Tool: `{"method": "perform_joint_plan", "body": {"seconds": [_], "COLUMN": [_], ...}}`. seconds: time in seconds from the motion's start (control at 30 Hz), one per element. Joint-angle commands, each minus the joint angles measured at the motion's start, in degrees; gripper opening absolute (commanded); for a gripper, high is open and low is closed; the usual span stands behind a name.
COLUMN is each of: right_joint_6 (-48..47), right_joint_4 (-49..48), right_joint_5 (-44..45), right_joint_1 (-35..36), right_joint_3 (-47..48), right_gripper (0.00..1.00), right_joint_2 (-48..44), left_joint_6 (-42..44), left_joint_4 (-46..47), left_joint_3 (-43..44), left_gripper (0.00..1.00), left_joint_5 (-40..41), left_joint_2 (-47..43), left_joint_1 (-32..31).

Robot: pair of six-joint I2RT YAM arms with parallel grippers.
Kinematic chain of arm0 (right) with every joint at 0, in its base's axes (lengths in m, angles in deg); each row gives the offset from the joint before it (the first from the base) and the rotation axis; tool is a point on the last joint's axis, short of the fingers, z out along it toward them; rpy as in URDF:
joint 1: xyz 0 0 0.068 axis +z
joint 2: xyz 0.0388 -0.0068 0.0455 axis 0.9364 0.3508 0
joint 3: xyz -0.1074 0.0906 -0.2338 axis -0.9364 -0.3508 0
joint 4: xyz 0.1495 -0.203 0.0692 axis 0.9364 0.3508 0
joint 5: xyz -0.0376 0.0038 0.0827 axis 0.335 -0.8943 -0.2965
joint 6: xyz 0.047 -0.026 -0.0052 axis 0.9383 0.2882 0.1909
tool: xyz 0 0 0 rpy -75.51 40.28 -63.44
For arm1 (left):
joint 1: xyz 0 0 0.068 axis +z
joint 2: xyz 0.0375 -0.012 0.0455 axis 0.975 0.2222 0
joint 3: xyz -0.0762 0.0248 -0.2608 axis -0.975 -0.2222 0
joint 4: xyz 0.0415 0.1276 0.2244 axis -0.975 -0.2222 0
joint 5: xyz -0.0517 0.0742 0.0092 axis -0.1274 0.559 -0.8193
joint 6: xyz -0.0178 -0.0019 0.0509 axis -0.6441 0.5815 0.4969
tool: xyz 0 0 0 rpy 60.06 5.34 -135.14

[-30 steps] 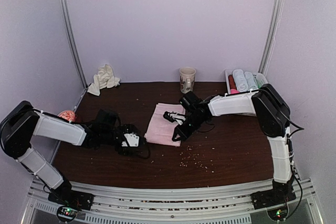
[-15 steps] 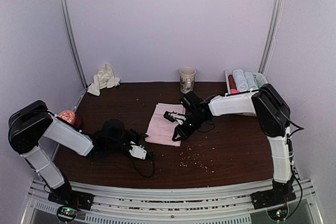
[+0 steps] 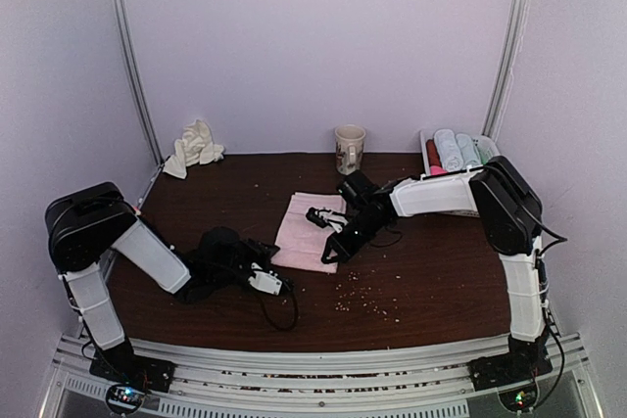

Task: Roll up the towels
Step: Roll the towel at the center of the board.

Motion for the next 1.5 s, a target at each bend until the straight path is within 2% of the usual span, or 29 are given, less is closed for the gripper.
{"method": "perform_joint_plan", "body": {"seconds": [0.0,0.13,0.33,0.4,0.43,0.47,0.53,0.73,0.97,1.13,1.3,1.47], "right_joint_6": [0.2,0.2,0.2,0.2,0.1,0.1,-0.1,-0.7,-2.0,-6.6,-18.9,-23.2], "right_joint_4": [2.7,2.7,2.8,2.8,2.8,2.7,2.8,2.9,-0.4,-14.6,-31.0,-37.7], "right_joint_5": [2.4,2.1,2.1,1.9,1.9,1.8,1.7,4.3,15.1,22.6,30.5,35.1], "right_joint_1": [-0.7,-0.8,-0.8,-0.8,-0.8,-0.8,-0.8,-0.9,-0.6,3.3,12.7,17.3], "right_joint_3": [-1.7,-1.7,-1.5,-1.3,-1.3,-1.2,-1.2,-2.5,-9.6,-23.6,-38.8,-43.4], "right_gripper": [0.00,0.00,0.00,0.00,0.00,0.00,0.00,0.18,0.29,0.47,0.67,0.70], "right_joint_2": [2.2,2.2,2.3,2.3,2.2,2.1,1.6,-3.0,-15.3,-27.4,-36.4,-37.0], "left_joint_6": [3.5,3.6,3.8,3.6,3.4,2.9,2.6,-1.3,-7.7,-12.7,-16.8,-19.3], "left_joint_4": [2.7,4.7,5.4,5.0,4.9,5.0,3.9,-4.4,-20.5,-31.6,-40.1,-48.1], "left_joint_3": [-0.6,0.1,0.7,0.8,0.7,0.5,0.5,1.4,5.4,10.1,14.3,18.6], "left_gripper": [0.50,0.45,0.30,0.20,0.07,0.00,0.00,0.00,0.00,0.00,0.00,0.00], "left_joint_5": [2.2,2.9,3.0,2.7,2.5,2.2,1.6,-0.8,-6.0,-9.5,-13.4,-17.6], "left_joint_2": [3.7,5.9,7.6,7.7,7.6,7.4,6.9,2.6,-3.1,-3.9,-3.1,-2.5], "left_joint_1": [-0.2,-0.2,-0.2,-0.2,-0.2,-0.2,-0.3,-0.3,-0.1,0.4,1.8,3.7]}}
